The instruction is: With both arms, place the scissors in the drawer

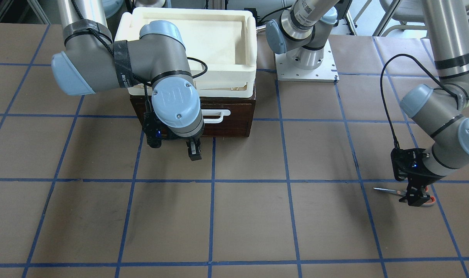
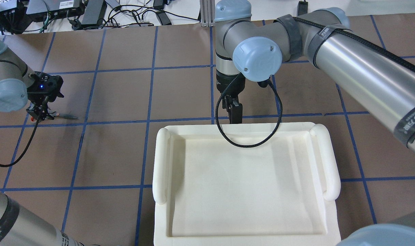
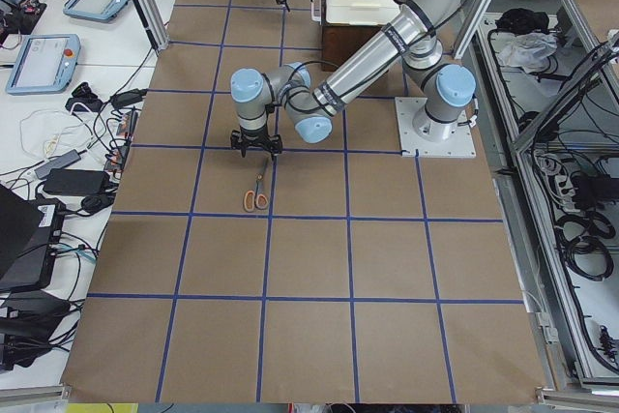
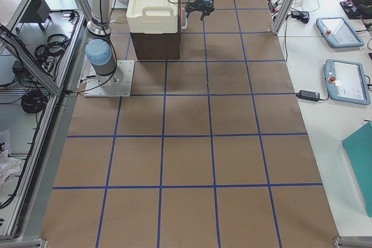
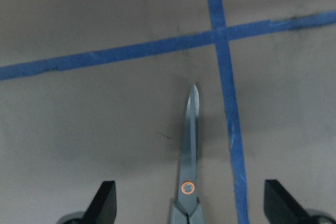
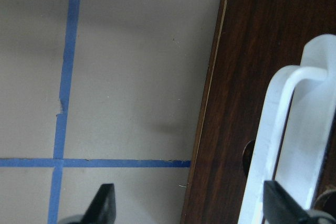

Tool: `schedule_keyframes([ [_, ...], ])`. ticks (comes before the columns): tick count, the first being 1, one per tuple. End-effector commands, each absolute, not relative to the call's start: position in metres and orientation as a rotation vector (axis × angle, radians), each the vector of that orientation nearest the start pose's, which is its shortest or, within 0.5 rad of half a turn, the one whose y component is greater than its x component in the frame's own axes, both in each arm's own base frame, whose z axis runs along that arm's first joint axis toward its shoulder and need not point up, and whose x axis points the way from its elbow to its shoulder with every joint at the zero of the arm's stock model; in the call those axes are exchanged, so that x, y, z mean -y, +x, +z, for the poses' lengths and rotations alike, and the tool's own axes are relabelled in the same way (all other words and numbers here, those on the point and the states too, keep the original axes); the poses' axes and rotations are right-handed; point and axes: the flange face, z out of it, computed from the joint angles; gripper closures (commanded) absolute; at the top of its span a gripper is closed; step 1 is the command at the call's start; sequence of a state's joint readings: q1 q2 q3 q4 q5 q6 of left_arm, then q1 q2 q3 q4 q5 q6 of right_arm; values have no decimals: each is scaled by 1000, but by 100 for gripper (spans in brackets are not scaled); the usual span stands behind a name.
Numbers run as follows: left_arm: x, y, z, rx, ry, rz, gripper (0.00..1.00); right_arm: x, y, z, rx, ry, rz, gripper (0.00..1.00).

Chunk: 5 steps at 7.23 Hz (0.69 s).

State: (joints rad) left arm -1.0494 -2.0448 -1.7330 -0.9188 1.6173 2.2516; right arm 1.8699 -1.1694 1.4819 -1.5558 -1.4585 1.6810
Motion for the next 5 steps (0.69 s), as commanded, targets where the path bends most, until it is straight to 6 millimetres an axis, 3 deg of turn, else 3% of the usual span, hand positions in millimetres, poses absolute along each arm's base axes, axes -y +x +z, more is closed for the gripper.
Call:
schedule_keyframes([
  [1, 585, 230, 193, 2067, -2371, -72, 0, 532, 315, 305, -2533, 2160, 466, 0],
  [5, 591, 240, 170, 2119, -2370, -48, 0, 527, 314, 295, -2554, 2193, 528, 0],
])
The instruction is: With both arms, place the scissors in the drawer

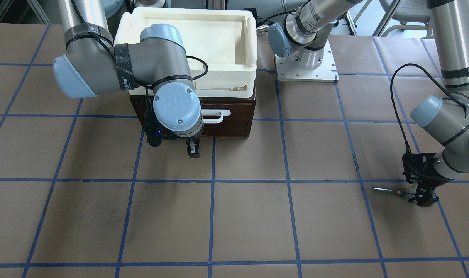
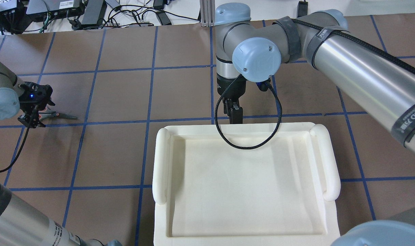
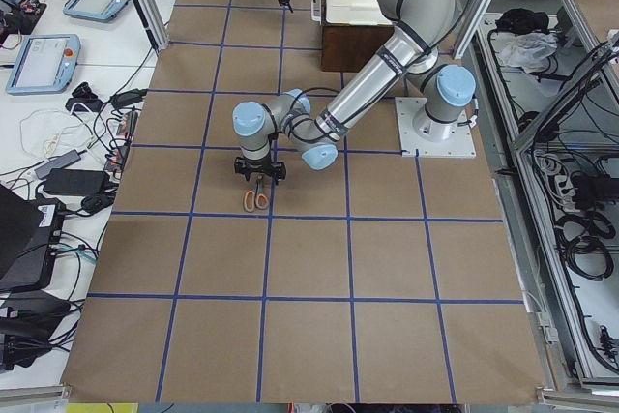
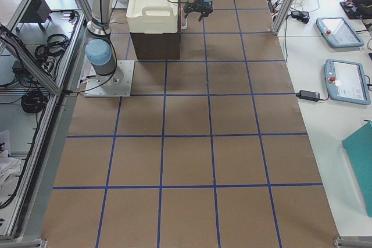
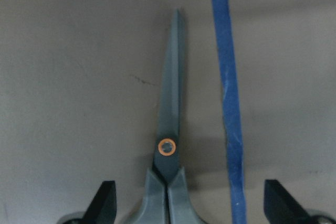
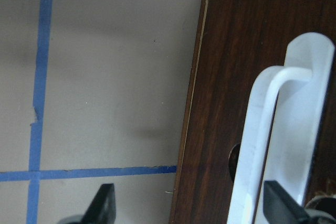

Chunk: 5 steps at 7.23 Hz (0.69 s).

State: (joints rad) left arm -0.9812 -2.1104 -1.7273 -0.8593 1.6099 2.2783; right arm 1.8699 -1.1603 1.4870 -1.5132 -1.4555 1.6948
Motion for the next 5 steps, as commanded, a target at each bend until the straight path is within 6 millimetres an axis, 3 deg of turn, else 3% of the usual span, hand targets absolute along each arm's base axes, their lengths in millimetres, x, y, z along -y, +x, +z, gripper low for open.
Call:
schedule_keyframes([
  [1, 591, 240, 169, 2119, -2373, -50, 0, 527, 314, 295, -2555, 2194, 526, 0],
  [5, 592, 239, 163, 2136, -2345, -25, 1, 528, 314, 291, -2557, 2195, 539, 0],
])
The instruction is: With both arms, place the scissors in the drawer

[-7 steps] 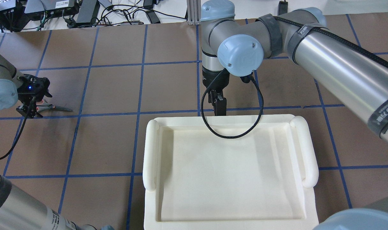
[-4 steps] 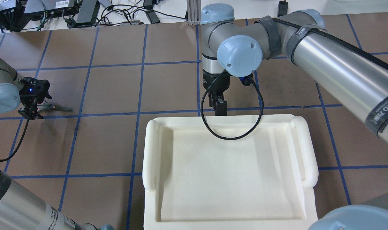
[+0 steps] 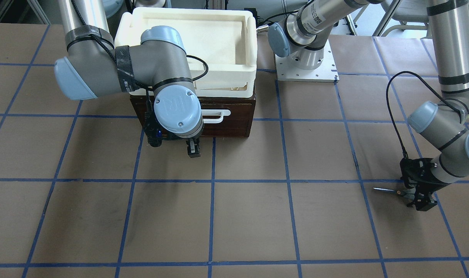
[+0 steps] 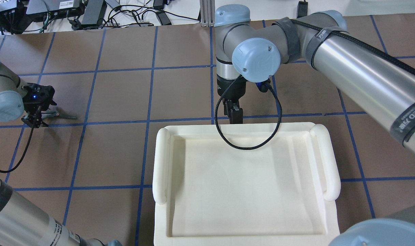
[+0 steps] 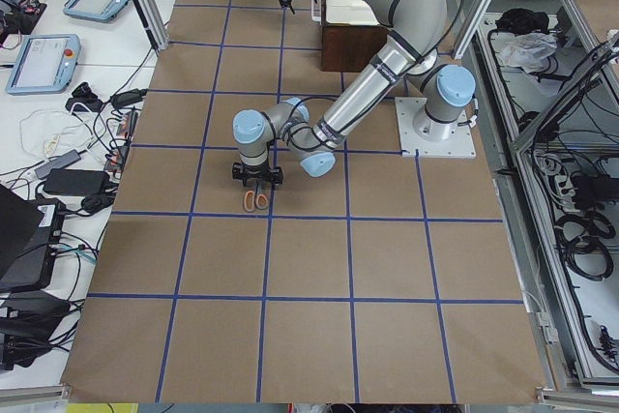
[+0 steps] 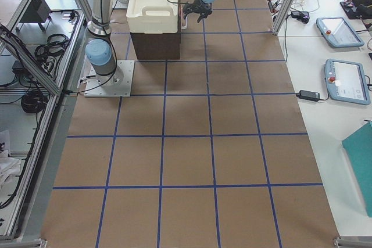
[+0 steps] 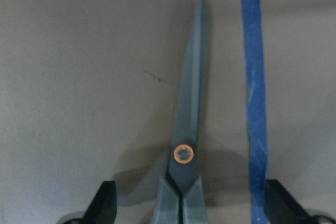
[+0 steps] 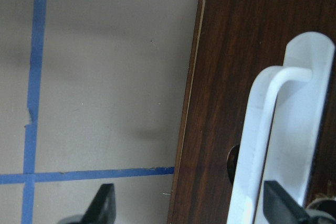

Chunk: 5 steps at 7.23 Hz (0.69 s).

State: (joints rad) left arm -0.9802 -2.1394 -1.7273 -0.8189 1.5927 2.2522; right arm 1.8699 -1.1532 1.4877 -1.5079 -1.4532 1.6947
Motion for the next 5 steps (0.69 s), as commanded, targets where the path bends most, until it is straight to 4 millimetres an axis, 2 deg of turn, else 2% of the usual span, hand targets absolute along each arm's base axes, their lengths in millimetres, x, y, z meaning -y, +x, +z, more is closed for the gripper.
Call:
schedule_keyframes([
  [1, 592, 239, 163, 2134, -2346, -22, 7, 528, 315, 290, -2552, 2194, 550, 0],
  [2, 592, 239, 164, 2132, -2352, -22, 20, 527, 316, 287, -2550, 2195, 561, 0],
  [3, 593, 239, 165, 2134, -2361, -20, 40, 527, 316, 286, -2552, 2197, 564, 0],
  [5, 594, 240, 166, 2138, -2369, -18, 56, 527, 315, 284, -2555, 2197, 570, 0],
])
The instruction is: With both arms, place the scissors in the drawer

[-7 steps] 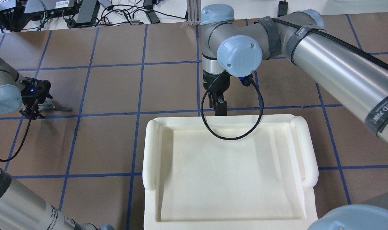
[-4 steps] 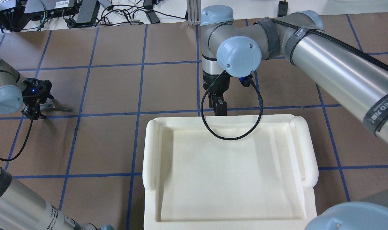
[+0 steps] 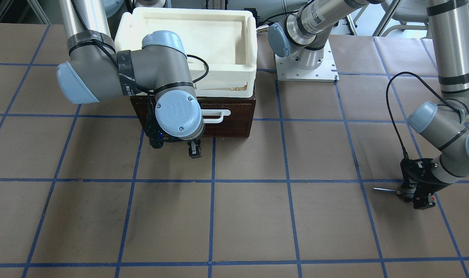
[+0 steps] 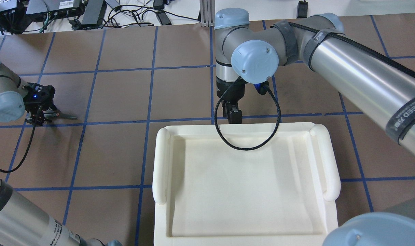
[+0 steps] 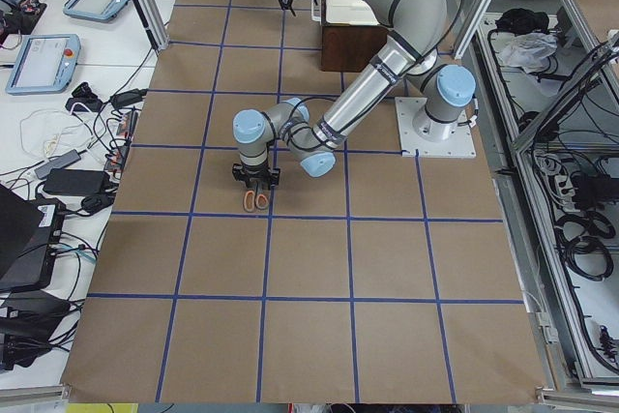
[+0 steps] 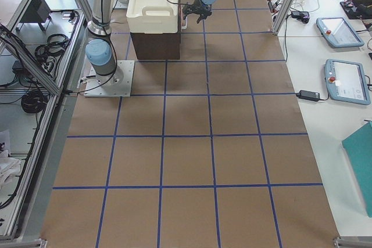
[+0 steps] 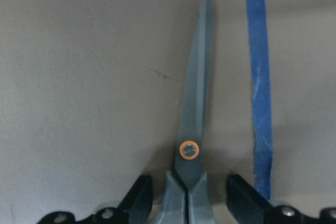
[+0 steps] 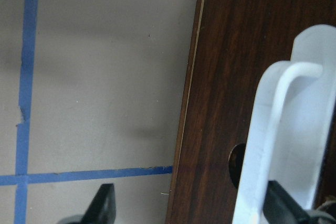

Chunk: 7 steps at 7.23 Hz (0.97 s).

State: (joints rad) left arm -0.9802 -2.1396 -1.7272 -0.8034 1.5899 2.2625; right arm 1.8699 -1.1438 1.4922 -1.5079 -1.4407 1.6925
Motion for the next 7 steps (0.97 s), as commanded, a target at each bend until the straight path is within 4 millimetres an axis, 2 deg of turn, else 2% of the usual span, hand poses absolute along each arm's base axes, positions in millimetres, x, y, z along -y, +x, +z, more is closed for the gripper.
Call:
schedule_keyframes([
  [1, 594, 240, 166, 2140, -2367, -18, 66, 527, 315, 283, -2560, 2191, 572, 0],
  [4, 594, 240, 166, 2141, -2368, -15, 86, 530, 316, 272, -2568, 2193, 586, 0],
  [5, 594, 240, 170, 2147, -2375, -13, 88, 530, 316, 272, -2567, 2192, 583, 0],
  [7, 596, 234, 193, 2151, -2401, 47, 88, 531, 317, 272, -2568, 2185, 578, 0],
])
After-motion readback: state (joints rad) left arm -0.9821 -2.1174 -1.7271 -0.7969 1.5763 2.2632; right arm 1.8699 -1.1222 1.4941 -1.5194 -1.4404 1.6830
